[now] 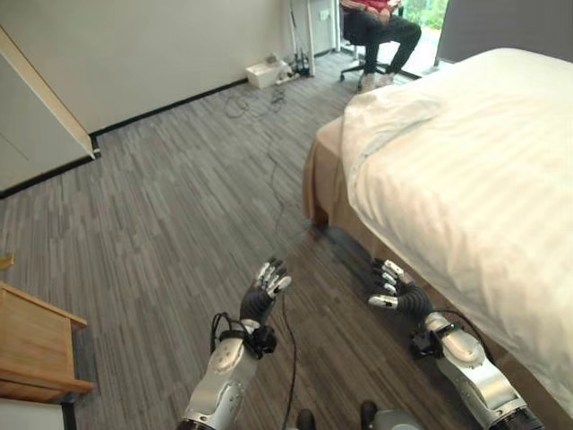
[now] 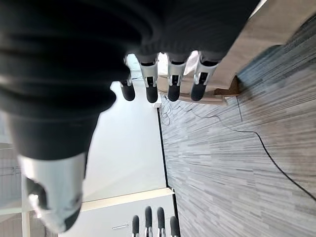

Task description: Making the bed.

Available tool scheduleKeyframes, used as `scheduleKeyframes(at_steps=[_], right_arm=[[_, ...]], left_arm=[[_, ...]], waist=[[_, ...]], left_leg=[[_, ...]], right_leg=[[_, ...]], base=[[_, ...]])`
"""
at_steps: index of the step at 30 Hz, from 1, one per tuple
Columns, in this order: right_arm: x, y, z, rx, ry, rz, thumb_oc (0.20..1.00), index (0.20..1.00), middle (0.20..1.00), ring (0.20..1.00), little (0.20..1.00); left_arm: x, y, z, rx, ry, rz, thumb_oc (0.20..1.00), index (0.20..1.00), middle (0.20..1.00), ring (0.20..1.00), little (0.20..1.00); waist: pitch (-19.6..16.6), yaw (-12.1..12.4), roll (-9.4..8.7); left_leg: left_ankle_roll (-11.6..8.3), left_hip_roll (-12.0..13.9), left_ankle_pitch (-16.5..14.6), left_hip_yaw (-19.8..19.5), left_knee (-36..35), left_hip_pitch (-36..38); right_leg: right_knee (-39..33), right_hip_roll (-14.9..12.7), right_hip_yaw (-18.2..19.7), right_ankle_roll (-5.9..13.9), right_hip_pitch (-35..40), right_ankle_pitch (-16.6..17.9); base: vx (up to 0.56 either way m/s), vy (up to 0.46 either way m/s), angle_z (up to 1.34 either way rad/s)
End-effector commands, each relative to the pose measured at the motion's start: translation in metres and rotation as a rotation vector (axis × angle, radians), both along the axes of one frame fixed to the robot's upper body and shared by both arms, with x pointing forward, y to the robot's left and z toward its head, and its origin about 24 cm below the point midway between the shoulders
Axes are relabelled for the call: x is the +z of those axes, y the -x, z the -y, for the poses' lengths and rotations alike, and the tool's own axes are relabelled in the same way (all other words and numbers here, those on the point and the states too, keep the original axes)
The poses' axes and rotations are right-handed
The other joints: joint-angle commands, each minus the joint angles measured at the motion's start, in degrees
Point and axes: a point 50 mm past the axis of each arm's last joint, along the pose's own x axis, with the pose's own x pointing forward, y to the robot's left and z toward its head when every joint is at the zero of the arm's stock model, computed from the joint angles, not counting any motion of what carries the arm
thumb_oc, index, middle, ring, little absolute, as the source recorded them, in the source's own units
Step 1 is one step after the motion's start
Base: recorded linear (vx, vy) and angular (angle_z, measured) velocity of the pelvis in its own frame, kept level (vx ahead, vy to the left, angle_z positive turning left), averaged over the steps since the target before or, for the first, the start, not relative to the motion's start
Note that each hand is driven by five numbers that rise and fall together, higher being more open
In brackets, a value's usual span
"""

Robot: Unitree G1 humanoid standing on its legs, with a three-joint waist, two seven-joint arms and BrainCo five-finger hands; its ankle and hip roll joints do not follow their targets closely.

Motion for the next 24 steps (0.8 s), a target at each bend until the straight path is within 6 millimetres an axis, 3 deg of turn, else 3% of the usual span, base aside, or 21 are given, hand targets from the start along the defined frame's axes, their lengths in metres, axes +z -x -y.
scheduleKeyframes(at_steps=[1, 5, 7, 8, 9, 10, 11, 12, 15, 16, 17, 20, 22, 23, 24], right_arm=[[0.022, -0.002, -0.005, 0.024, -0.029, 0.126, 1.000, 1.000, 1.000, 1.000, 1.000], [0.024, -0.001, 0.005, 0.002, 0.032, 0.153, 1.000, 1.000, 1.000, 1.000, 1.000], [0.024, -0.002, 0.011, -0.034, 0.014, 0.147, 1.000, 1.000, 1.000, 1.000, 1.000], [0.024, -0.004, 0.014, -0.042, 0.001, 0.144, 1.000, 1.000, 1.000, 1.000, 1.000], [0.024, -0.006, 0.014, -0.045, 0.000, 0.145, 1.000, 1.000, 1.000, 1.000, 1.000], [0.024, -0.006, 0.014, -0.045, 0.000, 0.146, 1.000, 1.000, 1.000, 1.000, 1.000], [0.026, -0.007, 0.015, -0.044, -0.003, 0.152, 1.000, 1.000, 1.000, 1.000, 1.000], [0.025, -0.008, 0.016, -0.042, 0.007, 0.143, 1.000, 1.000, 1.000, 1.000, 1.000], [0.023, -0.010, 0.019, -0.053, 0.032, 0.143, 1.000, 1.000, 1.000, 1.000, 1.000], [0.024, -0.010, 0.018, -0.050, 0.032, 0.150, 1.000, 1.000, 1.000, 1.000, 1.000], [0.024, -0.010, 0.016, -0.043, 0.041, 0.154, 1.000, 1.000, 1.000, 1.000, 1.000], [0.024, -0.014, 0.010, -0.022, 0.073, 0.166, 1.000, 1.000, 1.000, 1.000, 1.000], [0.025, -0.015, 0.008, -0.016, 0.067, 0.172, 1.000, 1.000, 1.000, 1.000, 1.000], [0.029, -0.019, -0.004, 0.021, 0.025, 0.178, 1.000, 1.000, 1.000, 1.000, 1.000], [0.029, -0.019, -0.005, 0.022, 0.025, 0.178, 1.000, 1.000, 1.000, 1.000, 1.000]], left_arm=[[0.023, -0.013, -0.006, -0.007, -0.028, 0.127, 1.000, 1.000, 1.000, 1.000, 1.000], [0.032, -0.019, -0.006, -0.020, -0.036, 0.171, 1.000, 1.000, 1.000, 1.000, 1.000], [0.043, -0.028, -0.006, -0.018, -0.032, 0.219, 1.000, 1.000, 1.000, 1.000, 1.000], [0.053, -0.035, -0.005, -0.022, -0.035, 0.260, 1.000, 1.000, 1.000, 1.000, 1.000], [0.057, -0.038, -0.003, -0.026, -0.036, 0.276, 1.000, 1.000, 1.000, 1.000, 1.000], [0.057, -0.038, -0.003, -0.026, -0.036, 0.277, 1.000, 1.000, 1.000, 1.000, 1.000], [0.062, -0.040, -0.003, -0.028, -0.035, 0.300, 1.000, 1.000, 1.000, 1.000, 1.000], [0.064, -0.040, 0.001, -0.029, -0.004, 0.305, 1.000, 1.000, 1.000, 1.000, 1.000], [0.060, -0.039, 0.003, -0.038, 0.018, 0.289, 1.000, 1.000, 1.000, 1.000, 1.000], [0.058, -0.038, 0.003, -0.036, 0.024, 0.285, 1.000, 1.000, 1.000, 1.000, 1.000], [0.056, -0.036, 0.001, -0.032, 0.023, 0.278, 1.000, 1.000, 1.000, 1.000, 1.000], [0.057, -0.033, -0.001, -0.026, 0.005, 0.289, 1.000, 1.000, 1.000, 1.000, 1.000], [0.059, -0.032, -0.002, -0.026, -0.009, 0.296, 1.000, 1.000, 1.000, 1.000, 1.000], [0.062, -0.031, -0.006, -0.023, -0.048, 0.317, 1.000, 1.000, 1.000, 1.000, 1.000], [0.062, -0.031, -0.006, -0.022, -0.048, 0.317, 1.000, 1.000, 1.000, 1.000, 1.000]], waist=[[-1.36, -0.90, -2.94], [-1.21, -1.64, -3.15], [-0.49, -2.35, -4.62], [0.60, -2.33, -5.91], [1.49, -1.95, -6.46], [1.50, -2.07, -6.24], [2.50, -1.28, -6.79], [2.55, -0.30, -6.93], [1.56, 0.89, -6.17], [1.32, 1.39, -5.52], [1.05, 2.22, -4.42], [0.23, 3.63, -3.63], [-0.10, 3.81, -3.60], [-1.28, 4.76, -4.10], [-1.38, 4.99, -3.93]], left_leg=[[1.48, -4.17, -3.08, 2.12, 0.83, 2.46], [0.77, -3.42, -3.75, 3.18, 1.70, 2.29], [-0.54, -2.03, -5.30, 3.88, 10.25, -0.07], [-2.75, -0.59, -0.60, 4.53, 24.63, -5.25], [-3.64, -0.61, 1.95, 4.11, 31.88, -8.34], [-3.75, -0.33, 1.62, 3.86, 32.71, -8.91], [-4.02, -1.17, 2.84, 2.72, 38.81, -11.80], [-2.68, -1.04, 2.49, 2.74, 35.40, -14.80], [-1.52, -0.28, 1.75, 5.54, 22.29, -17.42], [-1.52, -0.73, 3.61, 6.60, 17.32, -17.71], [-2.27, -0.81, 7.44, 7.18, 11.88, -18.60], [-3.46, -0.25, 11.90, 9.59, 6.17, -19.19], [-3.28, -0.01, 11.53, 12.03, 7.19, -18.58], [-0.91, -0.79, 8.59, 12.80, 9.64, -17.32], [-0.94, -0.48, 8.66, 12.95, 9.66, -17.48]], right_leg=[[-5.77, -1.44, 0.78, 3.74, 2.53, 3.53], [-4.83, -1.19, 0.79, 3.62, 2.00, 2.95], [-4.34, -0.84, 1.27, 2.70, 2.36, 2.45], [-4.35, -0.45, 1.52, 1.15, 3.98, 2.41], [-4.32, -0.40, 1.72, 0.35, 4.67, 2.48], [-4.28, -0.13, 1.54, 0.27, 4.53, 2.50], [-4.51, -0.18, 1.83, -0.41, 5.53, 2.39], [-5.42, -0.08, 2.21, -0.58, 7.26, 1.58], [-7.81, 0.25, 2.49, 0.29, 11.02, 0.12], [-8.17, 0.97, 2.75, 0.37, 11.88, -0.44], [-8.43, 2.07, 3.27, 0.45, 13.23, -1.43], [-8.60, 2.31, 4.25, 0.46, 17.10, -3.62], [-8.35, 2.17, 4.57, 0.43, 17.99, -4.26], [-5.88, 0.67, 5.25, 1.09, 19.12, -5.98], [-5.85, 0.86, 5.52, 1.04, 18.86, -5.79]], base=[[0.04, -0.029, -0.02], [0.05, -0.064, -0.05], [0.06, -0.191, -0.20], [0.04, -0.252, -0.24], [0.02, -0.217, -0.20], [0.00, -0.122, -0.12], [0.15, -0.097, -0.09], [0.25, -0.097, -0.22], [0.36, 0.005, -0.16], [0.41, 0.048, -0.05], [0.30, 0.033, 0.00], [0.41, 0.050, -0.11], [0.43, 0.087, -0.24], [0.33, 0.101, -0.24], [0.47, 0.143, -0.30]])
